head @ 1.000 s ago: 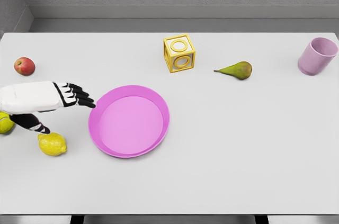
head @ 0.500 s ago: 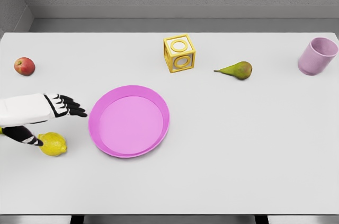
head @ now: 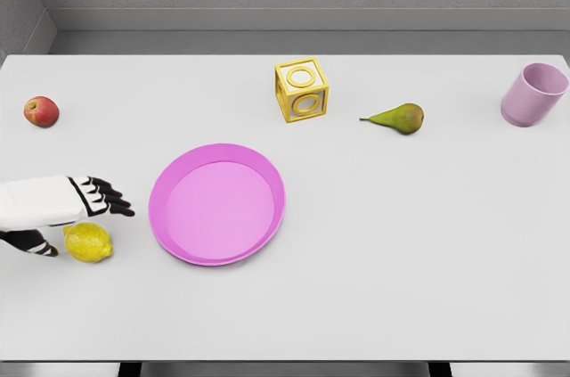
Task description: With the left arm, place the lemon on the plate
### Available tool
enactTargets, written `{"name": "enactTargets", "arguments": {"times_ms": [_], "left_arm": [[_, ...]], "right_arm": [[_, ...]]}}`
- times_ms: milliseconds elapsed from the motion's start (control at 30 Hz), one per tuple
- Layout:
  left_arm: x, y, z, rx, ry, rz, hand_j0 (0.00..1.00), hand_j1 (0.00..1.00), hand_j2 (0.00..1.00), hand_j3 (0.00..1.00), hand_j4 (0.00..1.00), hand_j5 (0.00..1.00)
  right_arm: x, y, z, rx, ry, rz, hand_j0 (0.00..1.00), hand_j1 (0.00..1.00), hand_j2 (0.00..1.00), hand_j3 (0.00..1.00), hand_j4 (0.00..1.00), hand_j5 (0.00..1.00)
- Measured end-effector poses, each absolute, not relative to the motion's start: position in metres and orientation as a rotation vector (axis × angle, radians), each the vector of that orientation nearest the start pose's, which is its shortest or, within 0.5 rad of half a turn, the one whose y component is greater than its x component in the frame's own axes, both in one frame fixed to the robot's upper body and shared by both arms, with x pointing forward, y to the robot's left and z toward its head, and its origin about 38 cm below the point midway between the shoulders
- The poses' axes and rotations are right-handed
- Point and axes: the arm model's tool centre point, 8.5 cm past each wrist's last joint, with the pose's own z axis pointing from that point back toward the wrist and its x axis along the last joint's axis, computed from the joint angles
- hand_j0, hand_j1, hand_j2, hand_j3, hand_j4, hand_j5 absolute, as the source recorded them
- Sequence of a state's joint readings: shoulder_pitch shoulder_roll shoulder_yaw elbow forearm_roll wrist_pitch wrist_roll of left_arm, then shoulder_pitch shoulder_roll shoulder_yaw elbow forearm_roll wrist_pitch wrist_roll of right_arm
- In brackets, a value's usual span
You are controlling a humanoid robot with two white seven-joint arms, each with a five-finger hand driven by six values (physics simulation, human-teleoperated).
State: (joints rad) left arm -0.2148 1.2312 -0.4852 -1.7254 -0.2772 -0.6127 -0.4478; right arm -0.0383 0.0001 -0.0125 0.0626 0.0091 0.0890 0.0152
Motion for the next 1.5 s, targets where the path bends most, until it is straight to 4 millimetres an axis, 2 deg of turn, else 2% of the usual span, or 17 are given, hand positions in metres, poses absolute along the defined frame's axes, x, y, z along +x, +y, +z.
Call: {"name": "enactTargets", "arguments": {"times_ms": [433,900,1133,1500], "left_arm": [[0.329,0.377,0.178,0.289,-1.158,-2.173,1.0,1.0,1.0,1.0,1.0,1.0],[0.329,0.377,0.175,0.297,-1.151,-2.182,1.0,1.0,1.0,1.0,1.0,1.0],[0.327,0.384,0.167,0.3,-1.112,-2.182,1.0,1.0,1.0,1.0,1.0,1.0],[0.328,0.384,0.169,0.31,-1.117,-2.185,1.0,1.0,1.0,1.0,1.0,1.0]], "right_arm": [[-0.006,-0.27,-0.26,-0.071,0.113,-0.009,1.0,1.0,1.0,1.0,1.0,1.0],[-0.006,-0.27,-0.26,-0.071,0.113,-0.009,1.0,1.0,1.0,1.0,1.0,1.0],[-0.006,-0.27,-0.26,-0.071,0.113,-0.009,1.0,1.0,1.0,1.0,1.0,1.0],[-0.006,-0.27,-0.26,-0.071,0.113,-0.009,1.0,1.0,1.0,1.0,1.0,1.0]]}}
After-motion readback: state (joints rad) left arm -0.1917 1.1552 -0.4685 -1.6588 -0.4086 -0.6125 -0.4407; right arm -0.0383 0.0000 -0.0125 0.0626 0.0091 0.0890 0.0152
